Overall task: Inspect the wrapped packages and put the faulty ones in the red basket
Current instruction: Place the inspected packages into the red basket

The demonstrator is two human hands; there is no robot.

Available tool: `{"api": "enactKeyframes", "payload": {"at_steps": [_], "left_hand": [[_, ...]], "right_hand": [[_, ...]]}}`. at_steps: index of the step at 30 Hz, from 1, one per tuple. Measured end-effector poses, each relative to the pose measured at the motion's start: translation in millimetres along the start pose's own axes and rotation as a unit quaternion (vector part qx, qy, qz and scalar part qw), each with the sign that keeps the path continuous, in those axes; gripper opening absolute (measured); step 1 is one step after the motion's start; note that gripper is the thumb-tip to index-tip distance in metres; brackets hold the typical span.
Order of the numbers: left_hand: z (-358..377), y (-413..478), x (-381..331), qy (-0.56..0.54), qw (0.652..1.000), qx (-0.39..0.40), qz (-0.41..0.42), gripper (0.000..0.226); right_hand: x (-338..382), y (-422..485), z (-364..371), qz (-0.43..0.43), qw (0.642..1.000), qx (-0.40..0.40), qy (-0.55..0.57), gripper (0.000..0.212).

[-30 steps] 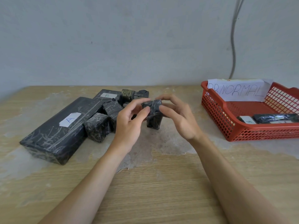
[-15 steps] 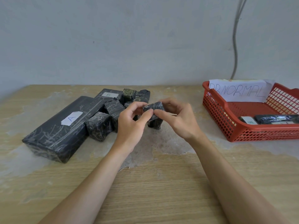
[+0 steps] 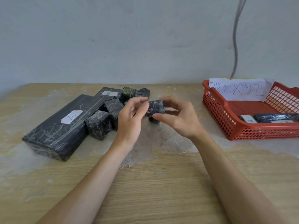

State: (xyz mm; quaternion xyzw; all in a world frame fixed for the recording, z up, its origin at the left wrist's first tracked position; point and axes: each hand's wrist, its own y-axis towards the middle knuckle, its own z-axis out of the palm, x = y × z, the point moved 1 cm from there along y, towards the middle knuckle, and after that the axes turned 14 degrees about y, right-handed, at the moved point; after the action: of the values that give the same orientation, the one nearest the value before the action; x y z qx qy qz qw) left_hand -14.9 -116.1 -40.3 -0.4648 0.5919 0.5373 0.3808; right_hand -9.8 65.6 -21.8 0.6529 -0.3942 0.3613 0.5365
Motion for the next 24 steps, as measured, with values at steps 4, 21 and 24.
{"api": "enactKeyframes", "payload": {"at_steps": [4,21,24], "left_hand": [[0,1,-6,-0.018,0.999,0.01,-0.039,0.035],[14,-11,-42,-0.026,0.998,0.058,0.017,0.027],[36,-9,-80,0.006,0.988,0.128,0.09,0.022]], "right_hand": [[3,-1,4,-0.118,0.99,-0.015,-0.079,0.037],[57,-9,-52,-0.033,0.964,0.068,-0.253,0.059],[79,-32,-90,-0.098,0.963,-0.02,-0.25,0.037]]}}
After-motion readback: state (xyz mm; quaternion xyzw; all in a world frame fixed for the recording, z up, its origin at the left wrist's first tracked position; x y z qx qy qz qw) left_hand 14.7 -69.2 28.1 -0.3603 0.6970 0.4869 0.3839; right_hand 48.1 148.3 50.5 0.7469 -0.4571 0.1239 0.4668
